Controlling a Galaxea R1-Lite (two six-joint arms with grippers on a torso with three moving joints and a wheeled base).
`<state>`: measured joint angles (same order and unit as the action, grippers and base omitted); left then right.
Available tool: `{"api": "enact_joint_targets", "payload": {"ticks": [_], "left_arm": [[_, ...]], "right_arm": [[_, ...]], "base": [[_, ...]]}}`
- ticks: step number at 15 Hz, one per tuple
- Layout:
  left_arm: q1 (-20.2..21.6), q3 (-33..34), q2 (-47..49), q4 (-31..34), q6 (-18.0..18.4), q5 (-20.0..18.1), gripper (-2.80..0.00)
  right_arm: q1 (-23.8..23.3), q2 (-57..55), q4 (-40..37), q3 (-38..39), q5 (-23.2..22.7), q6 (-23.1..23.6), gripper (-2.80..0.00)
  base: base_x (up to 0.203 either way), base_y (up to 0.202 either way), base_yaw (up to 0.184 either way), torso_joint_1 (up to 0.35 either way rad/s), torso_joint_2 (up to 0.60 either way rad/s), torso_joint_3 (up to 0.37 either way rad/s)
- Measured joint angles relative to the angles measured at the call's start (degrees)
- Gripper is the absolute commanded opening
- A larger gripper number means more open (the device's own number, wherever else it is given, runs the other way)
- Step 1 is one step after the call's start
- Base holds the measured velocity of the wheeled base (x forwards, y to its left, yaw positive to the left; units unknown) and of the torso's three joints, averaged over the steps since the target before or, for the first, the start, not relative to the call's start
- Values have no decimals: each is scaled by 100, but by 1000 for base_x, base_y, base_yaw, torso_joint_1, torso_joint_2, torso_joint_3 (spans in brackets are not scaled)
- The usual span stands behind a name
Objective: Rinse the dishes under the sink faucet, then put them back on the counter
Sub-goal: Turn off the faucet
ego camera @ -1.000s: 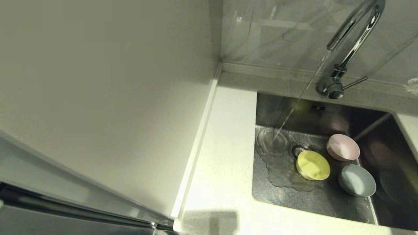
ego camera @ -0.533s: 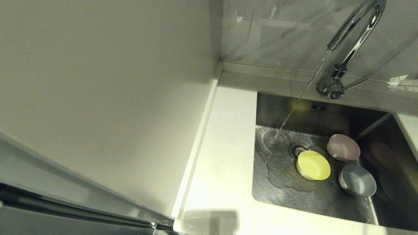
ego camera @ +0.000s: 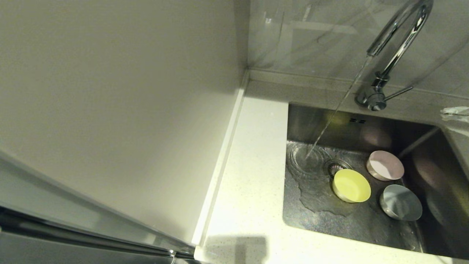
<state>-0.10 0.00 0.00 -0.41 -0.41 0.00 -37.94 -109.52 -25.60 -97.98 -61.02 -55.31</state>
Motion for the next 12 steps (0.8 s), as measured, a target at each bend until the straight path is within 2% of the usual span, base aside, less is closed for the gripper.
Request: {"api": "enact_joint_targets", "payload": {"ticks": [5,9,12], "left_arm": [[0,0,0,0,-2,0,-280],[0,0,0,0,0,0,-280],[0,0,0,0,1,-2,-280]], "right_arm": [[-136,-603,-1104,-612,-1431,-1,-280],[79,-818,-1128,-657,-1690,-1,-280],[280,-888,-1152,-627,-2184,-31,-280]], "base": [[0,0,0,0,0,0],[0,0,0,0,0,0],[0,0,0,0,0,0]]}}
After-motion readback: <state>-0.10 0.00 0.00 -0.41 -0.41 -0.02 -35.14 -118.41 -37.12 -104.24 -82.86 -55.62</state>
